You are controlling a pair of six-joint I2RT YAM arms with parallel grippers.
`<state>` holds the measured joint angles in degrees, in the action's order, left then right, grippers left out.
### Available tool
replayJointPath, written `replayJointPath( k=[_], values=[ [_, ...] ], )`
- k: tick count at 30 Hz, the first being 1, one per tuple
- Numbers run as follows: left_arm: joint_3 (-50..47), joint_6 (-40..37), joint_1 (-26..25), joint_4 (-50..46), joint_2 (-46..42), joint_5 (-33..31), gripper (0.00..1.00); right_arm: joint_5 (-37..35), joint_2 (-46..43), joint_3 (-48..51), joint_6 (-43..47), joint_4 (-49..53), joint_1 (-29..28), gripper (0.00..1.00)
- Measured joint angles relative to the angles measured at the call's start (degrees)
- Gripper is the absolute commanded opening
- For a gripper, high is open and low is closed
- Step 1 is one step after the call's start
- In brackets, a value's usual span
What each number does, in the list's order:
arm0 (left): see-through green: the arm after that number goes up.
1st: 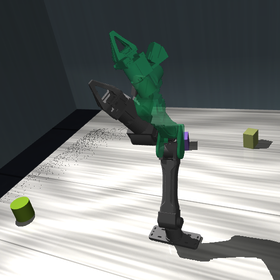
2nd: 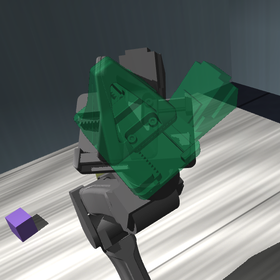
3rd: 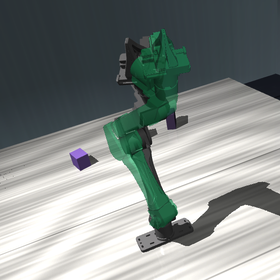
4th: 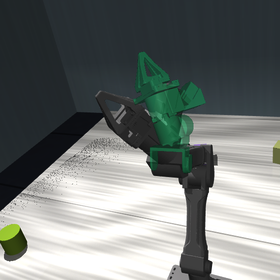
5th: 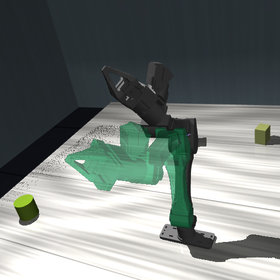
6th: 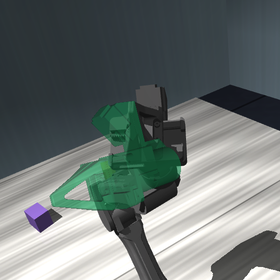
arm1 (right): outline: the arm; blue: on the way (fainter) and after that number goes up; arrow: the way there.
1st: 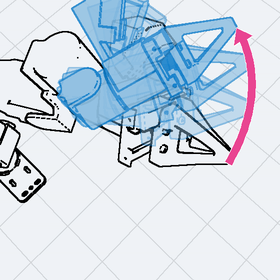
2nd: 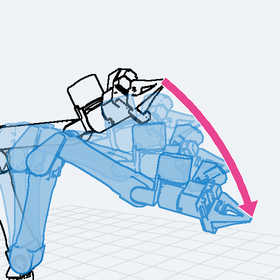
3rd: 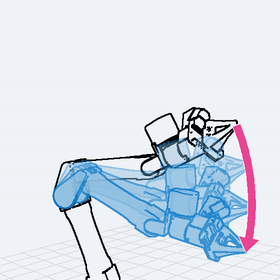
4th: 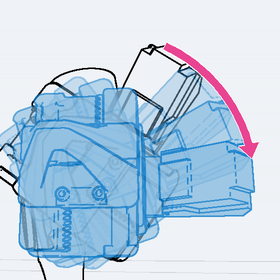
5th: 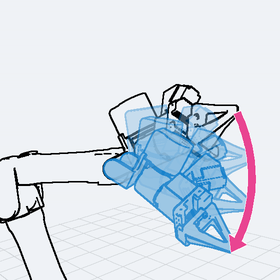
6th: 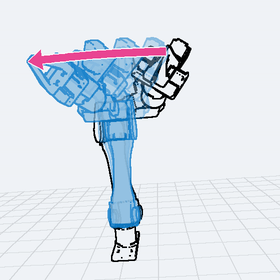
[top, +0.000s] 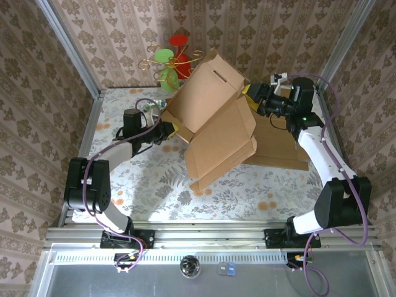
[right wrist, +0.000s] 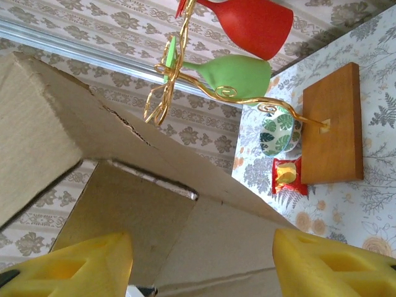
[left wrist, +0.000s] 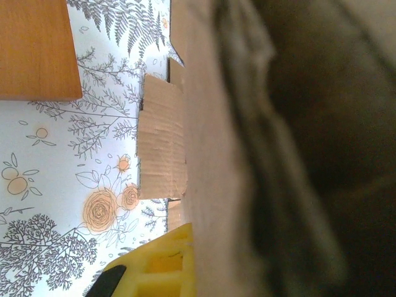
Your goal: Fold the paper box
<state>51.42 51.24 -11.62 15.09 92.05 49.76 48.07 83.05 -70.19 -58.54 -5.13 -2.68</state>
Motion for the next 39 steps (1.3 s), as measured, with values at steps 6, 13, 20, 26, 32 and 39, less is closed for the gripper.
replayJointPath(
  k=[6,13,20,26,32,39],
  values=[
    [0.00,0.57,-1.07,0.74,0.50,0.44,0.00,-0.02,1.81,-0.98,-0.44,-1.64,-1.42,0.63],
    [0.00,1.33,-1.49,1.33,0.85,0.59,0.00,-0.07,2.62,-1.01,-0.42,-2.16,-2.64,0.53],
    [0.00,1.55,-1.49,1.27,0.87,0.61,0.00,-2.21,0.26,-1.01,2.80,2.71,-2.49,0.59],
    [0.07,1.46,-1.49,0.55,0.87,0.63,0.00,-5.86,-11.78,-1.01,9.33,12.31,-0.35,0.61],
    [1.46,0.90,-2.23,-0.61,1.18,0.66,0.00,-8.02,-18.12,-4.81,12.85,16.76,0.81,0.61],
    [4.24,-2.23,-4.44,-3.91,2.54,1.38,0.00,-10.40,-13.16,-15.69,15.28,20.74,4.81,0.60]
  ],
)
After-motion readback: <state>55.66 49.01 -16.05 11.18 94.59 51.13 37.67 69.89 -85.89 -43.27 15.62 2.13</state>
